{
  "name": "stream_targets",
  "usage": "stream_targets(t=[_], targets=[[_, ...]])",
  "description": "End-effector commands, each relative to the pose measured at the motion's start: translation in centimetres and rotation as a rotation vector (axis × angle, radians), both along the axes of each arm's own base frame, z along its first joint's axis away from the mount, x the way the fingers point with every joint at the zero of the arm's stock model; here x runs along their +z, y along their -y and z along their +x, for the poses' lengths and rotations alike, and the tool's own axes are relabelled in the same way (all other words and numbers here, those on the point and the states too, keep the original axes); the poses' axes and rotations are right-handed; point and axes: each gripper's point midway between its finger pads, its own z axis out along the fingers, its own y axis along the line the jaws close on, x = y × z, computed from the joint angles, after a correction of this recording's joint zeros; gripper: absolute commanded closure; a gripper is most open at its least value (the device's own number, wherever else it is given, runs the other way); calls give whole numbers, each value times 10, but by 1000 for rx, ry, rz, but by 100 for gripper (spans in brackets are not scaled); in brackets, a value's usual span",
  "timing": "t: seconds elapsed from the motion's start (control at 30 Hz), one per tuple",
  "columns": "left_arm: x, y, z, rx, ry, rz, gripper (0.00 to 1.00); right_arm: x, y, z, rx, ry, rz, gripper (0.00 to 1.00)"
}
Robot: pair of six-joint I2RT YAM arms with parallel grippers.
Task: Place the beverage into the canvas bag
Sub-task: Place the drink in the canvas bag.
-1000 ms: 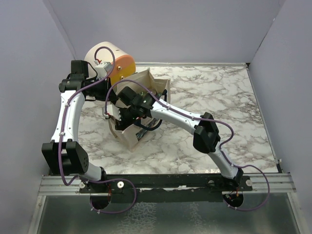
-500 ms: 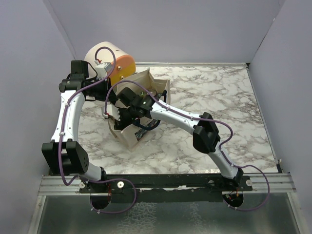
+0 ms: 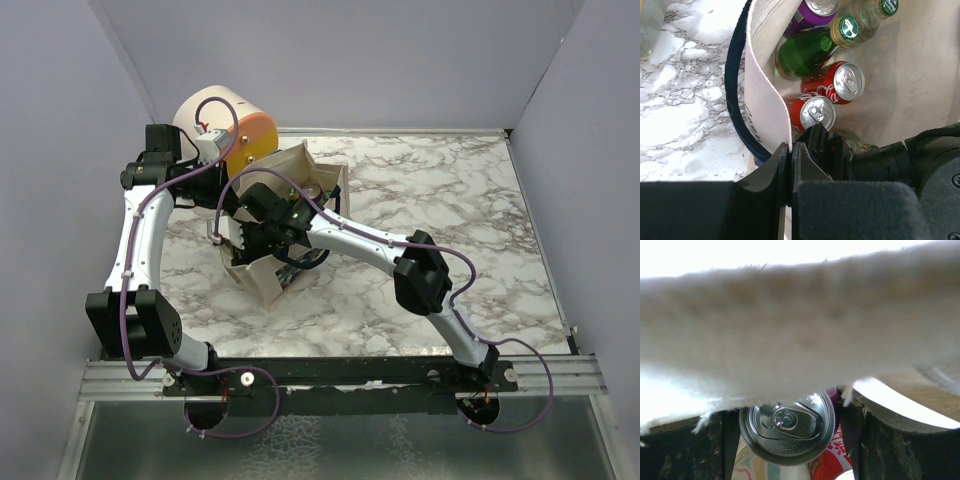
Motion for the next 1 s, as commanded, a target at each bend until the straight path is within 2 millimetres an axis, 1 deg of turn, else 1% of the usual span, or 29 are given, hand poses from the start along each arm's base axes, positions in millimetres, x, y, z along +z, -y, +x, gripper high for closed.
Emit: stream_targets(t=[0.0,0.1,0.2,0.33,0.43,0.63,0.73,0.83,0.97], targets=[[28,12,7,-56,129,-56,100,-35,2,-28,23,-75,-78,27],[29,12,8,-58,133,-54,100,-27,0,-25,20,-63,-63,23],[30,12,8,-58,138,-53,100,-22,1,-25,13,-65,-55,17],[30,12,8,-60,137,-54,100,-17,2,-25,7,-64,-45,13],[30,12,9,-61,139,-53,100,-11,2,-21,-7,-53,-33,10],[35,13,11,-63,151,-54,100,6,1,-16,-24,-48,0,7],[41,13,11,-69,167,-57,100,13,1,-14,-29,-46,13,7],[49,16,11,-82,184,-69,100,15,3,-11,-40,-45,12,7],[60,19,9,-103,208,-88,100,11,9,-7,-49,-59,4,8]])
